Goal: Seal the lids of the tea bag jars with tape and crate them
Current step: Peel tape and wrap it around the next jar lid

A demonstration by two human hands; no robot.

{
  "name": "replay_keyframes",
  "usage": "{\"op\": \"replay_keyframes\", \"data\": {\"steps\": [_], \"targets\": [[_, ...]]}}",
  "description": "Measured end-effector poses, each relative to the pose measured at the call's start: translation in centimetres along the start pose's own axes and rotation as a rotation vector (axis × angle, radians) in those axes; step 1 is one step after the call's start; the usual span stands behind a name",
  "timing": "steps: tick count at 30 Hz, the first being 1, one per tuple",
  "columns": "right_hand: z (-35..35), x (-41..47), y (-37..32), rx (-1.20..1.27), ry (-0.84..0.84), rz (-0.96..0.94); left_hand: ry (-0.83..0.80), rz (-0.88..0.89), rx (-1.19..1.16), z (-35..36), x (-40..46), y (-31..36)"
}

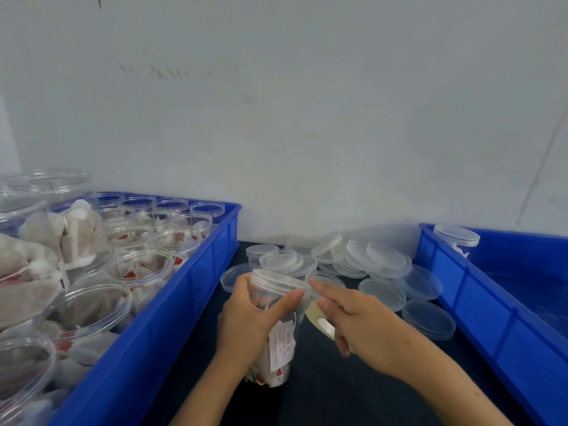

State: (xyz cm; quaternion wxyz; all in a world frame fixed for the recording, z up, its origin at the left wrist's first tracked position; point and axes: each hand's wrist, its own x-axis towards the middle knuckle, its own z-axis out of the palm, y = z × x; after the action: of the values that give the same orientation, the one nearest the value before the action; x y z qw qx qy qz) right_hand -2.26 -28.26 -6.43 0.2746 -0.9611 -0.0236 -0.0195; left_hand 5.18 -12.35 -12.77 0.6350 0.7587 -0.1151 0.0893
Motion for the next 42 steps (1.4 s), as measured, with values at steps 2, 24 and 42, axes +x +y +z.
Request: {"op": "replay_keyframes", "data": {"steps": [2,24,42], "targets": [[-0.2,0.2,0.4,0.034,-0.039,0.036,-0.015,-0.004,-0.012,-0.1,0.2,-0.1],[0.2,0.5,0.3,-0.179,0.145,-0.006,-0.209,-0.081,-0.255,-0.4,-0.1,0.0],[0.8,0.2,-0.7,-0.299,0.14,-0.07,-0.021,0.023,-0.002,0.5,-0.3,0.2]]}}
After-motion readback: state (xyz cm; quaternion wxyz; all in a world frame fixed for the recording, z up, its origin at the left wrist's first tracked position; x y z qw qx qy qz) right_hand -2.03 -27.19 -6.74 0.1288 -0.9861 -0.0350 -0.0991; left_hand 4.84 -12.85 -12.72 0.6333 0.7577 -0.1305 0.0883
